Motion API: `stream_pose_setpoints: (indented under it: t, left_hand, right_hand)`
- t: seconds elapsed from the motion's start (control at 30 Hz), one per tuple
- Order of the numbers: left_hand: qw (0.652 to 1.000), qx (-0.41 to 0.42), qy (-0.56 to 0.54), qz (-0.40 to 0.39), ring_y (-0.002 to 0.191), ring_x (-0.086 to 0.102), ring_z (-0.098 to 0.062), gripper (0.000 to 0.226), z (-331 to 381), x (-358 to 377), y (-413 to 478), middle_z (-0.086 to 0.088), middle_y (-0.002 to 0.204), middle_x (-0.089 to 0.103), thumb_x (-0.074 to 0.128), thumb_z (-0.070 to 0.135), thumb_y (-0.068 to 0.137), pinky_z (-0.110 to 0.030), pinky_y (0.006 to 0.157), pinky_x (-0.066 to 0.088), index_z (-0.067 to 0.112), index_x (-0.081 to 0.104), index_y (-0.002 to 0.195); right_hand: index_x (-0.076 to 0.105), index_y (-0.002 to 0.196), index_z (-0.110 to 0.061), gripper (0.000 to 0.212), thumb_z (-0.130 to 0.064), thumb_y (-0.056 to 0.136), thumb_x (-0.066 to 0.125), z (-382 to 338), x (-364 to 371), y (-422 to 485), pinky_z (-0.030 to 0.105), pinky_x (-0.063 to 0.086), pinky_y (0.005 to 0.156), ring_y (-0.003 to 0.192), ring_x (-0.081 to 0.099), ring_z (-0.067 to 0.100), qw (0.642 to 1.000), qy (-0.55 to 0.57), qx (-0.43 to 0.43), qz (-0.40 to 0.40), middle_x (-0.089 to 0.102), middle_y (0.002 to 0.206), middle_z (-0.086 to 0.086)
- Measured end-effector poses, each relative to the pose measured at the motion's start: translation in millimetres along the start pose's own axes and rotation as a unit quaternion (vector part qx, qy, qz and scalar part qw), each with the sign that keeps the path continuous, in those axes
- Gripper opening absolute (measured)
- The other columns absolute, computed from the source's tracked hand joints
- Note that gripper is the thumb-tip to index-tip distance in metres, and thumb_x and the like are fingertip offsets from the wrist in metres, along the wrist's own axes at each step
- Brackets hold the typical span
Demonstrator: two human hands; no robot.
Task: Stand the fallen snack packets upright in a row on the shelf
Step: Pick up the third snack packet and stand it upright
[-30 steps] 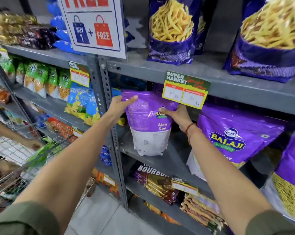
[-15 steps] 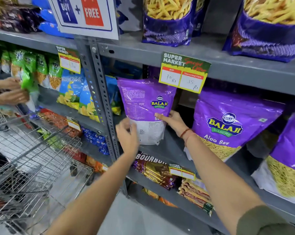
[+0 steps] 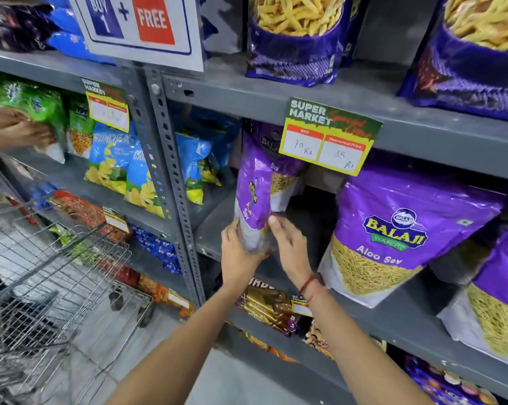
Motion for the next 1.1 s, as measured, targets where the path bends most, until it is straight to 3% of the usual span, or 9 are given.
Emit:
stream_pose_setpoints:
  t: [0.1, 0.2, 0.33, 0.43, 0.53, 0.6, 0.67, 0.8, 1.1]
  left_hand:
    - [1.000, 0.007, -0.017, -0.011, 0.112, 0.050, -0.012, 0.082, -6, -12, 15, -0.002, 0.121, 0.053, 0.080, 0.043, 0.055, -0.024, 0.092, 0.041, 0.015, 0.048, 0.125]
    - [0.995, 0.016, -0.050, -0.084, 0.100, 0.059, -0.010, 0.063, -11, -25, 35, -0.001, 0.114, 0.062, 0.085, 0.024, 0.063, -0.019, 0.088, 0.047, 0.013, 0.053, 0.116]
    - [0.960, -0.051, -0.099, -0.255, 0.108, 0.060, -0.021, 0.055, -17, -43, 67, -0.018, 0.124, 0.062, 0.073, -0.005, 0.074, -0.039, 0.101, 0.048, -0.002, 0.049, 0.123]
    - [0.970, -0.110, -0.146, -0.163, 0.105, 0.056, -0.023, 0.044, -23, -53, 79, -0.016, 0.115, 0.060, 0.060, -0.013, 0.081, -0.030, 0.093, 0.051, -0.007, 0.049, 0.124]
    - [0.977, -0.161, -0.136, -0.037, 0.117, 0.053, -0.028, 0.039, -36, -55, 73, -0.020, 0.125, 0.057, 0.046, 0.004, 0.096, -0.022, 0.094, 0.045, -0.003, 0.045, 0.134]
    - [0.974, -0.167, -0.143, -0.060, 0.132, 0.045, -0.028, 0.040, -41, -49, 69, -0.017, 0.142, 0.049, 0.039, 0.017, 0.101, -0.038, 0.113, 0.036, 0.002, 0.043, 0.138]
    - [0.971, -0.160, -0.154, -0.092, 0.134, 0.043, -0.031, 0.043, -35, -41, 70, -0.019, 0.145, 0.046, 0.033, 0.024, 0.102, -0.048, 0.115, 0.032, 0.003, 0.042, 0.139]
    - [0.971, -0.167, -0.140, -0.099, 0.137, 0.039, -0.026, 0.053, -24, -26, 72, -0.015, 0.150, 0.040, 0.026, 0.040, 0.101, -0.039, 0.116, 0.028, 0.009, 0.037, 0.144]
    - [0.967, -0.172, -0.172, -0.080, 0.138, 0.038, -0.023, 0.063, -36, -19, 58, -0.008, 0.151, 0.041, 0.023, 0.055, 0.096, -0.040, 0.116, 0.027, 0.018, 0.033, 0.146]
  right_hand:
    - [0.069, 0.092, -0.038, 0.026, -0.057, 0.087, 0.053, 6, 3, -2, 0.014, 0.047, 0.087, 0.098, 0.064, -0.003, 1.000, 0.010, 0.012, -0.010, 0.073, 0.092, -0.023]
    - [0.067, 0.101, -0.030, 0.026, -0.049, 0.085, 0.057, 12, -1, 3, 0.023, 0.049, 0.091, 0.101, 0.066, 0.007, 0.999, 0.012, 0.016, -0.025, 0.072, 0.099, -0.007]
    - [0.060, 0.109, -0.023, 0.034, -0.024, 0.079, 0.076, 22, -16, 19, 0.015, 0.047, 0.078, 0.096, 0.063, 0.005, 0.998, -0.017, 0.036, 0.038, 0.069, 0.098, -0.004]
    - [0.053, 0.114, -0.026, 0.051, -0.019, 0.073, 0.081, 32, -21, 32, 0.016, 0.044, 0.084, 0.103, 0.055, 0.006, 0.996, -0.033, 0.066, 0.047, 0.058, 0.108, -0.009]
    - [0.045, 0.113, -0.033, 0.061, -0.016, 0.069, 0.084, 43, -18, 47, 0.014, 0.043, 0.088, 0.105, 0.051, 0.001, 0.995, -0.045, 0.089, -0.007, 0.053, 0.109, -0.020]
    - [0.044, 0.116, -0.033, 0.065, -0.015, 0.068, 0.085, 48, -16, 58, 0.015, 0.043, 0.091, 0.103, 0.056, -0.006, 0.993, -0.050, 0.099, -0.049, 0.055, 0.112, -0.023]
    - [0.051, 0.114, -0.029, 0.059, -0.014, 0.068, 0.084, 50, -13, 68, 0.016, 0.049, 0.088, 0.099, 0.062, -0.006, 0.991, -0.046, 0.103, -0.078, 0.064, 0.116, -0.010]
    - [0.058, 0.116, -0.015, 0.053, -0.021, 0.070, 0.084, 52, -1, 66, 0.044, 0.050, 0.099, 0.107, 0.065, 0.019, 0.989, -0.069, 0.116, -0.067, 0.069, 0.117, 0.008]
    - [0.059, 0.114, -0.028, 0.057, -0.050, 0.066, 0.081, 44, 18, 14, 0.023, 0.050, 0.086, 0.095, 0.064, 0.000, 0.988, -0.123, 0.081, 0.035, 0.070, 0.102, -0.015]
Point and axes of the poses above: each hand's wrist, its own y-axis towards the middle knuckle, its own x-axis out of the palm, z = x × y, the point moved 3 cm from there along y, towards the middle knuckle
